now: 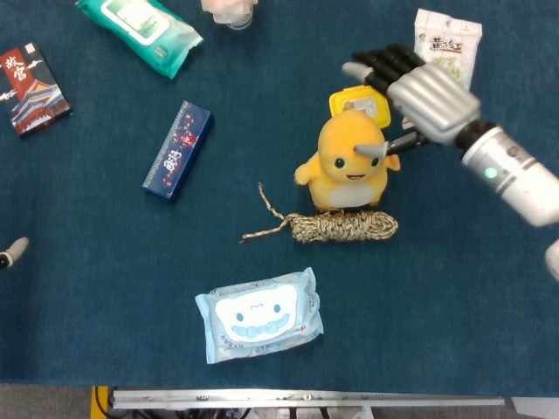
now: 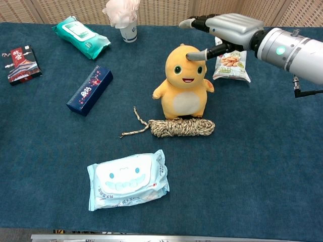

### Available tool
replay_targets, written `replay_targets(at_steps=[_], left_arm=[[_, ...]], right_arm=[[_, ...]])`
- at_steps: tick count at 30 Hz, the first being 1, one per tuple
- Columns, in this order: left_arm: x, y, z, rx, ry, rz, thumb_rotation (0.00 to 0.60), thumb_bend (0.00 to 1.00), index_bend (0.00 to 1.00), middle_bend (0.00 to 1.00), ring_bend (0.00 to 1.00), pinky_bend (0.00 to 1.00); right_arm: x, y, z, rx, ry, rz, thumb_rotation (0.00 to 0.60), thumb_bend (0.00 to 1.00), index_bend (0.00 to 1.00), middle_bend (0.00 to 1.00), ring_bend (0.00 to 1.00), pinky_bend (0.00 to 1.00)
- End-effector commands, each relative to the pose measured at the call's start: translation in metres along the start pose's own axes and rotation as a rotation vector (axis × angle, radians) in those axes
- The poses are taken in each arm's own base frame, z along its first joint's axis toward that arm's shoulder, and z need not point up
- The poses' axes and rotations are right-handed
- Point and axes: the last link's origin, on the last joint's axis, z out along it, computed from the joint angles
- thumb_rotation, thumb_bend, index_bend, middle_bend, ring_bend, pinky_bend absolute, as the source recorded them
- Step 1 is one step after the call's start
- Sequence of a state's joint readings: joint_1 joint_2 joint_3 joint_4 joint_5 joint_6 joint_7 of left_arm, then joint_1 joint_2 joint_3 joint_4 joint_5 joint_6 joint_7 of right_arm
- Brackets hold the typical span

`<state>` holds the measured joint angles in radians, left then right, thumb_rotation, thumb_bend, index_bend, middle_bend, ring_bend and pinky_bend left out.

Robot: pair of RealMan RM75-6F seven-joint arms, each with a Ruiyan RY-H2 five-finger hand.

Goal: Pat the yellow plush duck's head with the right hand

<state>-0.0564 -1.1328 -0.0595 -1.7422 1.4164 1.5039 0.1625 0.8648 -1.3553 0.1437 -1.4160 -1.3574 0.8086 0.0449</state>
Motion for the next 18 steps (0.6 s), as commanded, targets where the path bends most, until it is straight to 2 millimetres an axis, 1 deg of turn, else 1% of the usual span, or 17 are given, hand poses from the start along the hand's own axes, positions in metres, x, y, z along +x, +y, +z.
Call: replay_targets(at_steps=[1, 3, 6, 8, 10, 11, 13, 14, 18], left_arm=[[0.000, -0.001, 0.000, 0.001, 0.003, -0.002, 0.519, 0.03, 0.15, 0.07, 0.01, 0.00], [0.000, -0.001, 0.000, 0.001, 0.003, -0.002, 0.519, 0.03, 0.15, 0.07, 0.01, 0.00], [0.000, -0.003, 0.000, 0.002, 0.006, 0.005, 0.524, 0.03, 0.16, 0.07, 0.01, 0.00], [0.000, -0.003, 0.000, 0.003, 0.007, 0.001, 0.561, 0.03, 0.15, 0.07, 0.01, 0.00], [0.001, -0.003, 0.000, 0.002, 0.011, -0.004, 0.593, 0.03, 0.15, 0.07, 0.01, 0.00], [0.001, -0.003, 0.001, 0.000, 0.014, -0.005, 0.595, 0.03, 0.15, 0.07, 0.01, 0.00], [0.002, -0.002, 0.001, -0.003, 0.019, -0.009, 0.597, 0.03, 0.15, 0.07, 0.01, 0.00], [0.002, -0.001, 0.001, -0.006, 0.020, -0.011, 0.599, 0.03, 0.15, 0.07, 0.01, 0.00], [0.003, 0.003, 0.001, -0.016, 0.021, -0.009, 0.600, 0.03, 0.15, 0.07, 0.01, 0.00]], right_arm=[[0.007, 0.014, -0.017, -0.046, 0.026, 0.001, 0.087, 0.00, 0.02, 0.08, 0.00, 0.00], [0.010, 0.023, -0.030, -0.080, 0.042, 0.005, 0.113, 0.00, 0.02, 0.08, 0.00, 0.00], [0.014, 0.040, -0.056, -0.147, 0.068, -0.004, 0.215, 0.00, 0.02, 0.08, 0.00, 0.00], [0.015, 0.049, -0.073, -0.190, 0.080, -0.011, 0.273, 0.00, 0.02, 0.08, 0.00, 0.00], [0.016, 0.062, -0.098, -0.248, 0.093, -0.035, 0.350, 0.00, 0.02, 0.08, 0.00, 0.00], [0.016, 0.066, -0.107, -0.269, 0.098, -0.041, 0.375, 0.00, 0.02, 0.08, 0.00, 0.00], [0.016, 0.073, -0.126, -0.312, 0.111, -0.043, 0.401, 0.00, 0.02, 0.08, 0.00, 0.00], [0.016, 0.077, -0.138, -0.338, 0.123, -0.040, 0.403, 0.00, 0.02, 0.08, 0.00, 0.00], [0.014, 0.085, -0.175, -0.408, 0.156, -0.036, 0.409, 0.00, 0.02, 0.08, 0.00, 0.00]])
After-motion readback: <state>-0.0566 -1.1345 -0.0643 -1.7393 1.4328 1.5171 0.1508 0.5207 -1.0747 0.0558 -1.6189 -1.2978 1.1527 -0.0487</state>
